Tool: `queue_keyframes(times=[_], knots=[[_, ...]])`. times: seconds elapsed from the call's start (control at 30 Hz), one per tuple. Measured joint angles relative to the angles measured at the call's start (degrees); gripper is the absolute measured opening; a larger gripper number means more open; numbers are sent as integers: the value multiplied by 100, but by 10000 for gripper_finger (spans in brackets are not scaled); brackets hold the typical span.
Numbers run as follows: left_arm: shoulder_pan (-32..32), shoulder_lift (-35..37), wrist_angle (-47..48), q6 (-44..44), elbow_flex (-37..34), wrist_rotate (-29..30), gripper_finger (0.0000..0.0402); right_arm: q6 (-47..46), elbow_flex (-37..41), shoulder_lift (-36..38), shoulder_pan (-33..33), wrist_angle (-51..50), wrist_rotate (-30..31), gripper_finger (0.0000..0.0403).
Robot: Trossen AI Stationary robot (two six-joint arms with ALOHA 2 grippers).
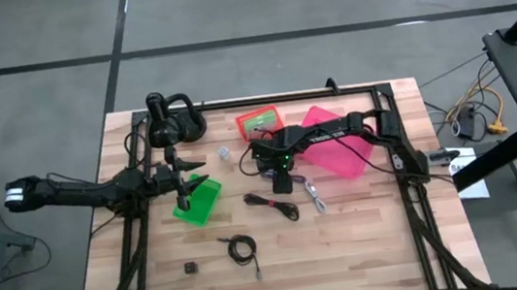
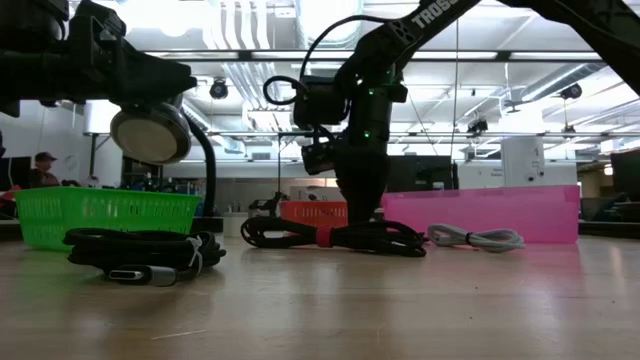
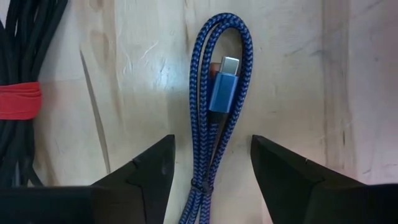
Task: Pick and place items into bin
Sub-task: Put the blue charger cable into the pink bin
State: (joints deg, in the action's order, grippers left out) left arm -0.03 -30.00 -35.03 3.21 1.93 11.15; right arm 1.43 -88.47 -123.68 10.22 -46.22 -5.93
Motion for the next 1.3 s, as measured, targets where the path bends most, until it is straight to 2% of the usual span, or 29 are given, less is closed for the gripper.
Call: queue_keyframes(times=[0.3,0.8,1.3], knots=[[2,2,0,-1,0,1,162,6,-7,2,-2,6,19,160],[2,0,0,-1,0,1,162,-129,-4,-9,-22,22,-18,21],[2,2,0,-1,0,1,162,-361,-115,-15,-33,192,-24,14]])
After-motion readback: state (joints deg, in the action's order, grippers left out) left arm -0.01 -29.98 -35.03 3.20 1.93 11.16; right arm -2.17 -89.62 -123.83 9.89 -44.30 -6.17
